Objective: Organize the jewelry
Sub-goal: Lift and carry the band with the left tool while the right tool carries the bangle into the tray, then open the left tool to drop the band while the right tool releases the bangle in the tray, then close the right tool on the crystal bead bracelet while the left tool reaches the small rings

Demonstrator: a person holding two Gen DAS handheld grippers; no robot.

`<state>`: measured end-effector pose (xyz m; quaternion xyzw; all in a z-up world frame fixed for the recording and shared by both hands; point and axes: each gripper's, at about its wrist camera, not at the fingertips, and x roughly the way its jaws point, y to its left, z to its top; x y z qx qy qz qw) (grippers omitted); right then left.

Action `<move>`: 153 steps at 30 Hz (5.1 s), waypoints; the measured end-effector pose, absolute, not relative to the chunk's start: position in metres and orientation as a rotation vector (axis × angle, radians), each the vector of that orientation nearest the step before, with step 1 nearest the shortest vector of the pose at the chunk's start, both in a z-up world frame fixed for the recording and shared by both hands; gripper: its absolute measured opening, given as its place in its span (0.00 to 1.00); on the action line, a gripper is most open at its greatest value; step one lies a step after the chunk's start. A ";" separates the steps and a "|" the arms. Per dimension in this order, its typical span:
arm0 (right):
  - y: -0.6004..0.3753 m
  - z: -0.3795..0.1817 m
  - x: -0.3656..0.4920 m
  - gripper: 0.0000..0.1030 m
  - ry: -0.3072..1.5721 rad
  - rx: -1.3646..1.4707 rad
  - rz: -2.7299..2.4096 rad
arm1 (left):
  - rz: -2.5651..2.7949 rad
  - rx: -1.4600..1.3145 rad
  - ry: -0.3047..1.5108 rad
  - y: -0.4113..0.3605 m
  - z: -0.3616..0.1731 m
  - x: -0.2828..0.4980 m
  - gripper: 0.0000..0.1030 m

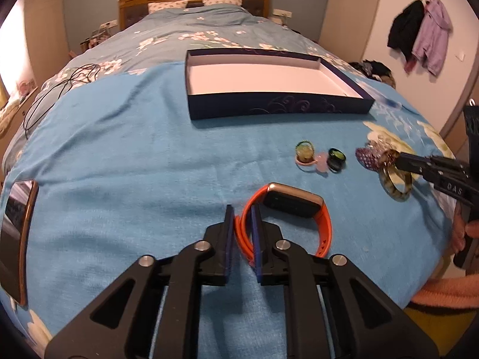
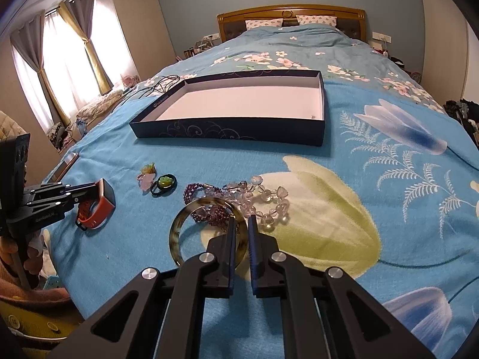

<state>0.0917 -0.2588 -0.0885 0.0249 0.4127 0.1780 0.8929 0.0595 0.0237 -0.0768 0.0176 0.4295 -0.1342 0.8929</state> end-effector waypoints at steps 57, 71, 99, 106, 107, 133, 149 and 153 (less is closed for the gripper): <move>-0.234 -0.060 0.344 0.06 0.878 0.019 0.306 | -0.230 -0.101 0.888 -0.014 -0.049 0.342 0.09; -0.231 -0.075 0.372 0.06 0.967 0.044 0.250 | -0.169 -0.164 1.009 -0.010 -0.081 0.388 0.09; -0.251 -0.042 0.160 0.47 0.744 -0.091 0.487 | -0.303 0.030 0.631 0.007 -0.021 0.182 0.57; -0.266 -0.074 0.136 0.46 0.833 -0.058 0.443 | -0.354 0.048 0.665 0.000 -0.041 0.137 0.57; -0.267 -0.077 0.136 0.45 0.842 -0.050 0.440 | -0.355 0.051 0.667 -0.001 -0.045 0.133 0.57; -0.263 -0.068 0.124 0.07 0.821 0.022 0.485 | -0.407 0.060 0.703 -0.009 -0.059 0.106 0.58; -0.271 -0.014 0.123 0.07 0.650 0.075 0.473 | -0.466 0.122 0.738 -0.025 -0.069 0.100 0.50; -0.278 -0.022 0.130 0.07 0.670 0.083 0.442 | -0.485 0.160 0.773 -0.034 -0.076 0.103 0.46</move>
